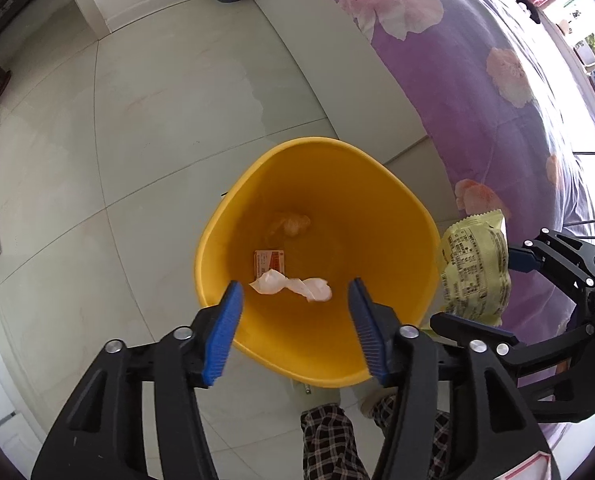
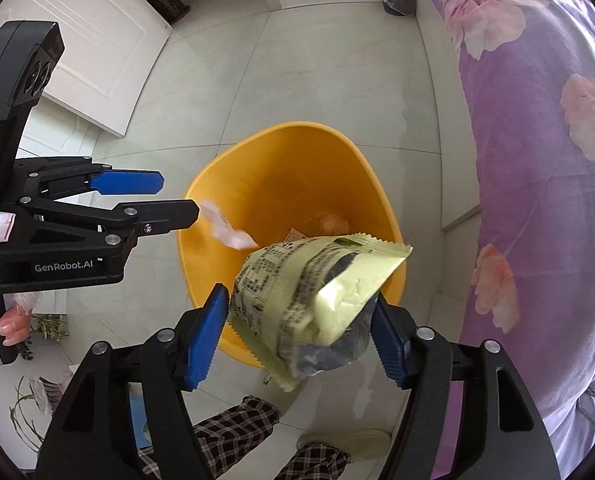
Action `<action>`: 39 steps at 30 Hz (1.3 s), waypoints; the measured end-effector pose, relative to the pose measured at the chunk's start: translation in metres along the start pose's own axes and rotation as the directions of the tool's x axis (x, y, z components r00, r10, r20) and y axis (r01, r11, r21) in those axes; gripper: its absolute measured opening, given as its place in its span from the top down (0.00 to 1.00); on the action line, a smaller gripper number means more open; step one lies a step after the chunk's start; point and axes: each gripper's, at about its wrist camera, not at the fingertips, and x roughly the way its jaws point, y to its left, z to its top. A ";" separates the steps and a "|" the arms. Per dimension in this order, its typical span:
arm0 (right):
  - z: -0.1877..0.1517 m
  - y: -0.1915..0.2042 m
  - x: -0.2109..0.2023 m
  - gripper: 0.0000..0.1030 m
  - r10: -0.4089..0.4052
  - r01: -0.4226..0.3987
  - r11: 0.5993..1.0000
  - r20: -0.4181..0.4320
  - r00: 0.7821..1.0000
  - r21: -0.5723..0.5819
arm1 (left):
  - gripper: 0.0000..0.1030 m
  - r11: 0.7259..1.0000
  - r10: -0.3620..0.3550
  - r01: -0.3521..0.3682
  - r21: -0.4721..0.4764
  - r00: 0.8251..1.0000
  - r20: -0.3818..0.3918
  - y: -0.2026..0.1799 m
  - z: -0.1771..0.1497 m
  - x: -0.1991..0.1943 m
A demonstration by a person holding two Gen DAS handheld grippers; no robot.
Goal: Collect trash
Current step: 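Open both tools to drop the tissue and wrapper into the wastebasket, then move both open tools back toward the table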
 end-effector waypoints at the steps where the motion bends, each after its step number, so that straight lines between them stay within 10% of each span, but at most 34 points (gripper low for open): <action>1: 0.000 0.001 -0.002 0.29 -0.001 0.001 1.000 0.009 1.000 -0.002 | 0.45 1.000 0.000 0.000 0.001 1.000 -0.002 0.000 0.000 -0.001; 26: -0.022 0.018 -0.127 0.27 -0.040 0.029 0.997 0.162 0.986 0.069 | 0.45 0.998 0.021 -0.027 0.052 0.994 0.111 -0.039 0.006 -0.111; 39: -0.100 0.041 -0.270 0.27 -0.247 0.159 0.951 0.347 0.905 0.264 | 0.45 0.959 -0.053 0.000 0.285 0.983 0.177 -0.124 -0.013 -0.200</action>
